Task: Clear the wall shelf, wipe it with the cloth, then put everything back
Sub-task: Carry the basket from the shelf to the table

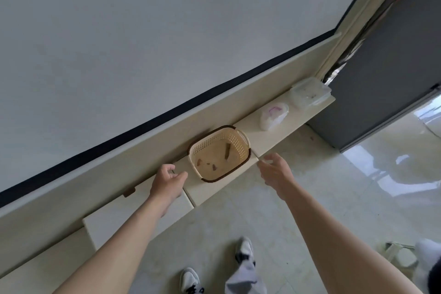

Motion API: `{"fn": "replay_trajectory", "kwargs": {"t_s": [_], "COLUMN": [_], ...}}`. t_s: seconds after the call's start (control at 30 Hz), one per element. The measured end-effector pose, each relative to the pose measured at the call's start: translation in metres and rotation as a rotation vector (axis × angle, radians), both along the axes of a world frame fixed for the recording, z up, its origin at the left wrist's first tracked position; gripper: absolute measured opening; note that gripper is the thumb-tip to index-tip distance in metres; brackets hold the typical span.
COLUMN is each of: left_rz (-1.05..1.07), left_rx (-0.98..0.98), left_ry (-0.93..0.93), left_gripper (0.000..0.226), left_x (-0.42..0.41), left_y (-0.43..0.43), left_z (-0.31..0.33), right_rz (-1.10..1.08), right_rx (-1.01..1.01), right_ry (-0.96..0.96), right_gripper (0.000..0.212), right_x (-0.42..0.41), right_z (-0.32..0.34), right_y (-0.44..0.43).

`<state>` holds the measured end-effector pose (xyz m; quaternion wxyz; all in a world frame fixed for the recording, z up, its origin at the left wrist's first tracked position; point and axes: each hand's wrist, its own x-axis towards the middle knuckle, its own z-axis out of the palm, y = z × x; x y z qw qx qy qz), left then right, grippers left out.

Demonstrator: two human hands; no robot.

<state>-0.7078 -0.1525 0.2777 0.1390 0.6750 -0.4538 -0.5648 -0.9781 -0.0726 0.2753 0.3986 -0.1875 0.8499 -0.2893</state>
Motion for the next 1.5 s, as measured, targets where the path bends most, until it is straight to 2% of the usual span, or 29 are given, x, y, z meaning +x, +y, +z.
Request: {"fn": "replay_trajectory", "kwargs": {"t_s": [0.13, 0.37, 0.53, 0.63, 0.73, 0.93, 1.07, 1.23, 1.5], "left_rz": [0.05, 0.218, 0.232, 0.262, 0.269, 0.249, 0.225, 0.181, 0.156], "left_rx": [0.066, 0.182, 0.209, 0.199, 0.219, 0.224, 0.205, 0.169, 0.116], "left_ry": [-0.037, -0.029, -0.071, -0.109, -0.144, -0.201, -0.223, -0.199, -0.153], "left_gripper": [0.054, 0.079, 0.034, 0.034, 0.046, 0.058, 0.056, 0.055, 0.047], "left_x": [-0.028, -0.077, -0.107, -0.112, -0.11, -0.103, -0.101, -0.097, -0.07], "left_y": [-0.021, -0.047, -0.06, -0.065, -0.069, -0.073, -0.073, -0.071, -0.055], "left_z": [-0.031, -0.085, -0.115, -0.128, -0.137, -0.152, -0.155, -0.148, -0.096], "right_rz": [0.054, 0.272, 0.428, 0.504, 0.539, 0.642, 0.657, 0.629, 0.628], "right_rx": [0.041, 0.12, 0.193, 0.212, 0.218, 0.223, 0.218, 0.199, 0.17], "right_ry": [-0.028, -0.007, -0.04, -0.086, -0.123, -0.077, -0.035, 0.003, 0.039], "right_gripper": [0.038, 0.05, 0.059, 0.063, 0.064, 0.038, 0.034, 0.044, 0.041], "right_x": [-0.033, -0.084, -0.104, -0.105, -0.102, -0.096, -0.094, -0.092, -0.068], "right_z": [-0.029, -0.083, -0.116, -0.128, -0.139, -0.154, -0.157, -0.152, -0.103], "right_y": [-0.047, -0.121, -0.155, -0.164, -0.172, -0.178, -0.179, -0.173, -0.152]}}
